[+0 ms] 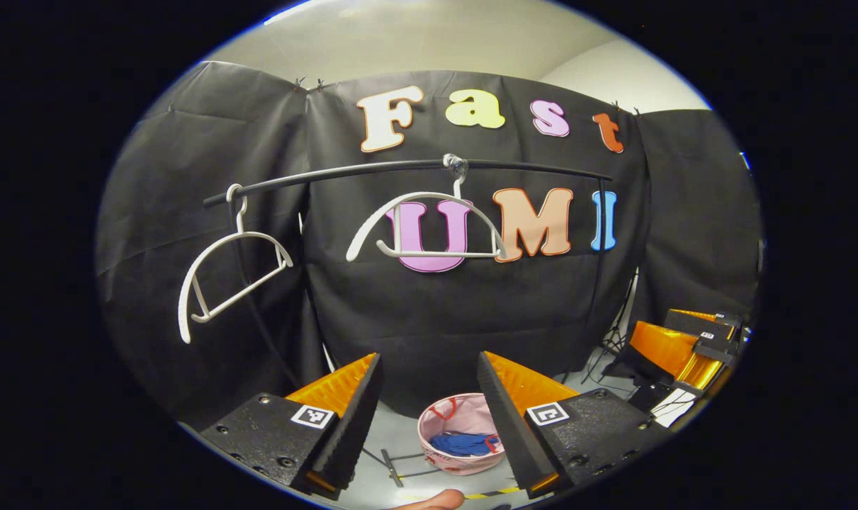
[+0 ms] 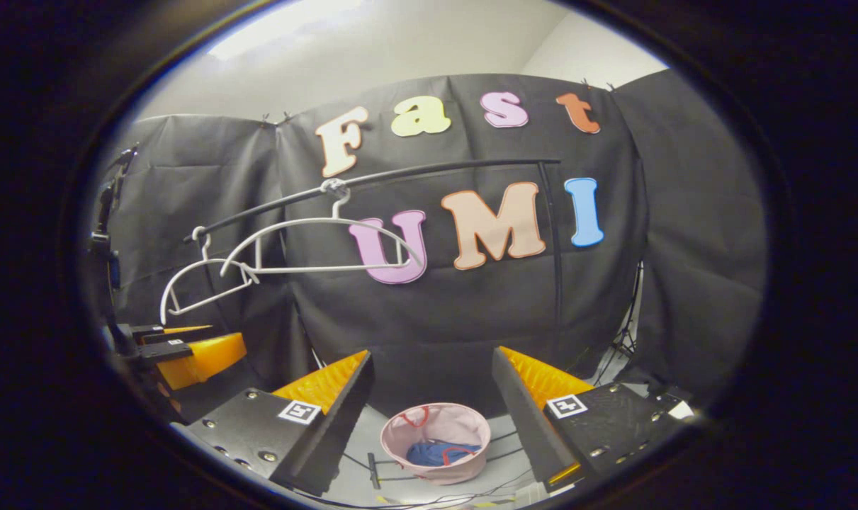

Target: Grasp the clothes on the hanger with both hands and then place them into the laundry hamper below.

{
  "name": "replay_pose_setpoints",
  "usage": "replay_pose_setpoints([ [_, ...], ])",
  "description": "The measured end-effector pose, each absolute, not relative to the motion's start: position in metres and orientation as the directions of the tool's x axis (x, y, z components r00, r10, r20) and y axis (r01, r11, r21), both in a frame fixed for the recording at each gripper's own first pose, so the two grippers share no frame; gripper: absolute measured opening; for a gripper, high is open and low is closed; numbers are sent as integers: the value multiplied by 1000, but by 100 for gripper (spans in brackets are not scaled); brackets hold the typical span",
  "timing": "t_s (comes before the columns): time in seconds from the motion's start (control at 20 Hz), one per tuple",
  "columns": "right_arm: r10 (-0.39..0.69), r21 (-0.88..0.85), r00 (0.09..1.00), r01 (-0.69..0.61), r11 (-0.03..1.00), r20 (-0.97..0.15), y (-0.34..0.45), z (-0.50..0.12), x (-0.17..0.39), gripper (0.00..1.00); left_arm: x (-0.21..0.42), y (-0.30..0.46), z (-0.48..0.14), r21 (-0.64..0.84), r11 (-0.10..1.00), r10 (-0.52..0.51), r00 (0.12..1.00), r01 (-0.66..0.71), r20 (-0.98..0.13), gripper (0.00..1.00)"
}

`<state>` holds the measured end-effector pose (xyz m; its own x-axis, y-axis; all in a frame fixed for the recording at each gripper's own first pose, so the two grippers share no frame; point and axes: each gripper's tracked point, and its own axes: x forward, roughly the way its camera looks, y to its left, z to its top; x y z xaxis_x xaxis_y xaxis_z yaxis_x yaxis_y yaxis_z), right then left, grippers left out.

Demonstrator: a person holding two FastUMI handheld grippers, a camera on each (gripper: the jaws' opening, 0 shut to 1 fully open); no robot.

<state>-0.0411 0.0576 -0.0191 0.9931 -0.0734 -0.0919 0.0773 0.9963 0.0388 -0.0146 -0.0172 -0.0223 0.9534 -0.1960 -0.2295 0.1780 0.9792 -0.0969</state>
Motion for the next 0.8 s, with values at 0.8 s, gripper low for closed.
replay_pose_setpoints([
  [0.8,-128,42,991,129,991,-26,59,-22,-94,100,-51,-11,-46,-2,954,-292,926,301,-241,85],
])
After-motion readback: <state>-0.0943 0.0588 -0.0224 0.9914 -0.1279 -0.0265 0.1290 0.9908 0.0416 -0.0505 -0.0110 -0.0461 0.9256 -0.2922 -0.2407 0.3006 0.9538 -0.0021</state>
